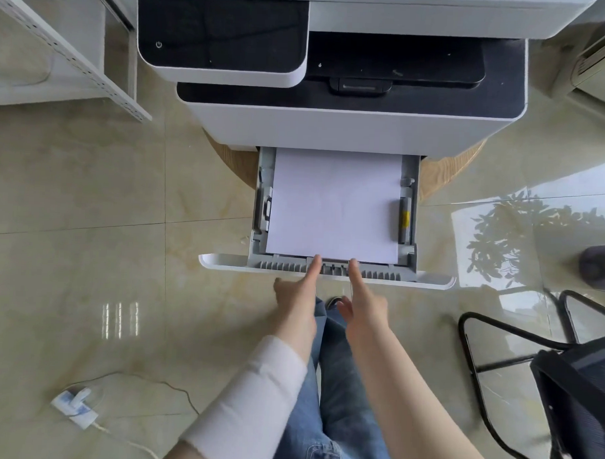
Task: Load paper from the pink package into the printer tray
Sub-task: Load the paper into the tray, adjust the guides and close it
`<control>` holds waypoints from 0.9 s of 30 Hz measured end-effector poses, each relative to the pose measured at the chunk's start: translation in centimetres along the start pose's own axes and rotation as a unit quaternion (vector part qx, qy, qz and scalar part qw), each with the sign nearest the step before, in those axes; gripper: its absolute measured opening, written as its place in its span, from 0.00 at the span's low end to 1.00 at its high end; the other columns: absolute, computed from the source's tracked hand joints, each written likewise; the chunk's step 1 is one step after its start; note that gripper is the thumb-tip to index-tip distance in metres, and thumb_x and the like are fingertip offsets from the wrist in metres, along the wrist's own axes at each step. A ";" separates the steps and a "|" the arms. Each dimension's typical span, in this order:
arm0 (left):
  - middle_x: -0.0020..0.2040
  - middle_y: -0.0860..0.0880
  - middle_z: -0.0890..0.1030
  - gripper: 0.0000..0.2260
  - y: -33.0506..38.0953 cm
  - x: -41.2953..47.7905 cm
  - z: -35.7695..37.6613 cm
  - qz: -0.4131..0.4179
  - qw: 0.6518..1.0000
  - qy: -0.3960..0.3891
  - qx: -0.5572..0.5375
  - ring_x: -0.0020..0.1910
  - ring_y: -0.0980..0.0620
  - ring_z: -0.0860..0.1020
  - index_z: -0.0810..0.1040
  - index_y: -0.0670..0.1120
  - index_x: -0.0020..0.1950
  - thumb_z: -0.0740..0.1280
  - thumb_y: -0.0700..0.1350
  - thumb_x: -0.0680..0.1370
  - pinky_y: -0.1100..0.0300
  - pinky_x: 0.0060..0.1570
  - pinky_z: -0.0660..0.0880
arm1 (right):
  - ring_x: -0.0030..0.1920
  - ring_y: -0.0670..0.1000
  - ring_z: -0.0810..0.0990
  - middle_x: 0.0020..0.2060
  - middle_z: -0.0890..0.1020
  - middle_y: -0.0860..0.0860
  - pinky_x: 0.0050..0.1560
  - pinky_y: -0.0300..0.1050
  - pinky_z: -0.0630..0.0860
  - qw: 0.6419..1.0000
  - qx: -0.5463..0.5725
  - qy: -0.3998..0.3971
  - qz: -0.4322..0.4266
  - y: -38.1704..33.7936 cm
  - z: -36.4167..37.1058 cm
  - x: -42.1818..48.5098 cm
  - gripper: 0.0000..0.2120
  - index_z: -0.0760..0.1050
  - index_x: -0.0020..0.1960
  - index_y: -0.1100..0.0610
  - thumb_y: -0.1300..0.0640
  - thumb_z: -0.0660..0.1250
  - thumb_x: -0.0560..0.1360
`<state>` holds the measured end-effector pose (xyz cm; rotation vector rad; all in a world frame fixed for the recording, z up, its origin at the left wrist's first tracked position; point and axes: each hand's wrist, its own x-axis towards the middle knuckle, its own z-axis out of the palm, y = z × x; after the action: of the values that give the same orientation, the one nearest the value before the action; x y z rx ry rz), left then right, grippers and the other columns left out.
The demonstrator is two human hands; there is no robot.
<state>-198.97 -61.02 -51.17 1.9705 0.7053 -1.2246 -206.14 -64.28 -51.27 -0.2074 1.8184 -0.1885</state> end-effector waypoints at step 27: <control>0.75 0.37 0.58 0.50 5.6 3.9 -3.1 0.389 0.839 0.154 0.348 0.75 0.39 0.51 0.44 0.40 0.75 0.74 0.54 0.67 0.45 0.73 0.42 | 0.33 0.51 0.78 0.36 0.78 0.55 0.51 0.45 0.78 0.993 0.106 -0.056 0.000 -0.9 1.9 0.9 0.07 0.73 0.38 0.63 0.63 0.70 0.71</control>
<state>-191.58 -61.66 -52.26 2.6664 -0.5050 -0.6743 -204.43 -65.44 -52.34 -0.0673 1.6725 -0.3611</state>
